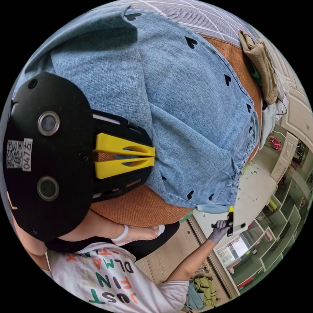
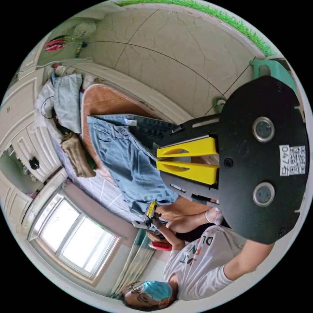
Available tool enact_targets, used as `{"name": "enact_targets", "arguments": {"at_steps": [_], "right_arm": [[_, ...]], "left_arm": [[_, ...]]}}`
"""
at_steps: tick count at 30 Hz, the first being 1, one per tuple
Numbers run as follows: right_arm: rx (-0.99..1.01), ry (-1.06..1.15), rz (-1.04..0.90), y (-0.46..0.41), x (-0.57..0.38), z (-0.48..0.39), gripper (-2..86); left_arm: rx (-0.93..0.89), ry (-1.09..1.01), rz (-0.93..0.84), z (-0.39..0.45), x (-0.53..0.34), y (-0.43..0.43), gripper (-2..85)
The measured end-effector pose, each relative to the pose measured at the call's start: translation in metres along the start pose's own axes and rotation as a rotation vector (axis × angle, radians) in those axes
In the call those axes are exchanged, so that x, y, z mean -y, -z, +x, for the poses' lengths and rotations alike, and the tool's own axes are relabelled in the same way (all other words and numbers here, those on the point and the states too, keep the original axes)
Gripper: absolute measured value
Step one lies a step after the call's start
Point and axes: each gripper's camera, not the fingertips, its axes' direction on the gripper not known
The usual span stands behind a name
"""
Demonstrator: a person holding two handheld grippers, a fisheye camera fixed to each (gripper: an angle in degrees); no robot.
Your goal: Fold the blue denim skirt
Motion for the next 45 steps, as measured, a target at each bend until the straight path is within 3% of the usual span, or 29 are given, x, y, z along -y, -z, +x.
{"name": "enact_targets", "arguments": {"at_steps": [6, 12, 14, 19, 22, 25, 32, 37, 45], "right_arm": [[-0.056, -0.057, 0.249, 0.007, 0.048, 0.004, -0.7], [-0.408, -0.117, 0.029, -0.069, 0.087, 0.011, -0.4], [-0.398, -0.171, 0.000, -0.083, 0.081, 0.020, 0.3], [-0.310, -0.367, 0.282, -0.034, 0.025, 0.018, 5.4], [-0.336, -0.248, 0.385, -0.010, -0.001, -0.033, 5.3], [-0.394, -0.114, 0.301, -0.012, -0.013, -0.085, 5.6], [-0.503, -0.282, 0.520, 0.036, -0.082, -0.106, 5.0], [-0.347, -0.381, 0.435, 0.051, -0.097, -0.078, 7.0], [-0.337, -0.458, 0.269, 0.052, -0.069, -0.070, 5.5]], "left_arm": [[-0.016, 0.021, 0.018, 0.008, -0.020, -0.009, -1.0], [-0.049, 0.057, 0.057, 0.009, -0.041, -0.009, -1.0], [-0.074, 0.066, 0.062, 0.008, -0.045, -0.011, -1.0], [-0.121, 0.084, 0.059, 0.012, -0.051, -0.014, -1.0], [-0.126, 0.078, 0.048, 0.022, -0.049, -0.017, -1.0], [-0.131, 0.077, 0.045, 0.032, -0.048, -0.016, -1.0], [-0.156, 0.096, 0.057, 0.045, -0.048, -0.006, -1.0], [-0.174, 0.102, 0.055, 0.056, -0.041, 0.006, -1.0], [-0.196, 0.073, 0.044, 0.079, -0.026, 0.030, -1.0]]}}
